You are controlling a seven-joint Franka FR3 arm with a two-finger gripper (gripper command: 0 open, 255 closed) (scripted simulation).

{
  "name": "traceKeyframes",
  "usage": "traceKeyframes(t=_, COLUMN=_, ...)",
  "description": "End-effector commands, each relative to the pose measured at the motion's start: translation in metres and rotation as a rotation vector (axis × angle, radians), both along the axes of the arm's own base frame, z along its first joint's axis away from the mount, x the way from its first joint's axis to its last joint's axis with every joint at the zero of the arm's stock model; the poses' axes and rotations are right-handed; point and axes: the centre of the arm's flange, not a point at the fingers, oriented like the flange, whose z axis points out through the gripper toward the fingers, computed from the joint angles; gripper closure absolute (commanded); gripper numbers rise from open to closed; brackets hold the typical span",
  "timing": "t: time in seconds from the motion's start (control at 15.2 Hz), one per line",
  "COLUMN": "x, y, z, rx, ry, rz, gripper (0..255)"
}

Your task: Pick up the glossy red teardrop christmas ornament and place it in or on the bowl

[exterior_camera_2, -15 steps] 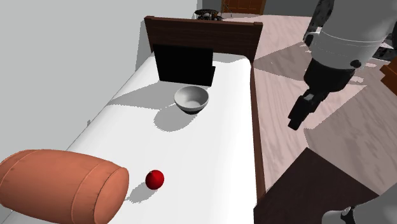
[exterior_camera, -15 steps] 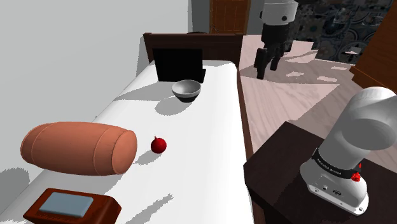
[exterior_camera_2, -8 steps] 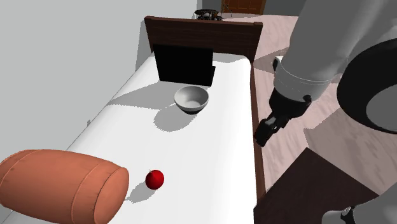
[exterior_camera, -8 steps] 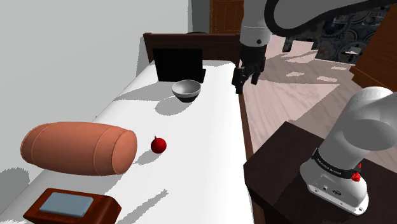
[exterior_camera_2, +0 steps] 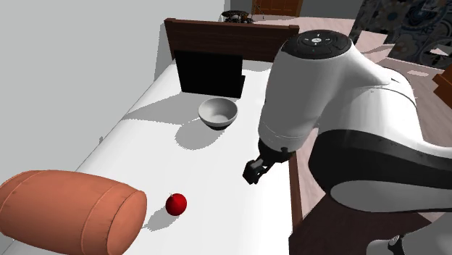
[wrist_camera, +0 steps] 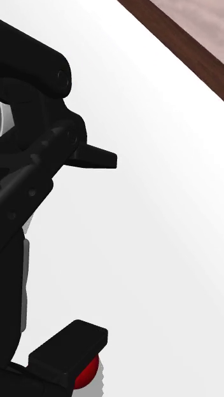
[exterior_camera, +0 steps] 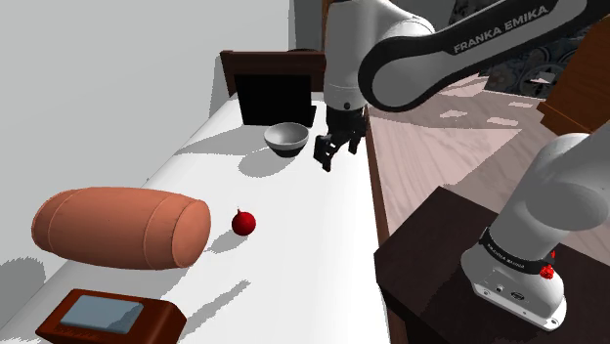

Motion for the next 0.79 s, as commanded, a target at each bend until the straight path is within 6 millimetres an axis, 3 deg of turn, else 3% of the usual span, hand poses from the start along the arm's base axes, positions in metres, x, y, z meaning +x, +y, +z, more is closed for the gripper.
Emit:
traceKeyframes(t=0.0, x=0.006, y=0.023, z=-0.013, rx=-0.006, ry=-0.020, rz=-0.007, gripper=0)
traceKeyframes(t=0.73, x=0.065, y=0.131, z=-0.091, rx=-0.055, ry=-0.121, rz=-0.038, gripper=0)
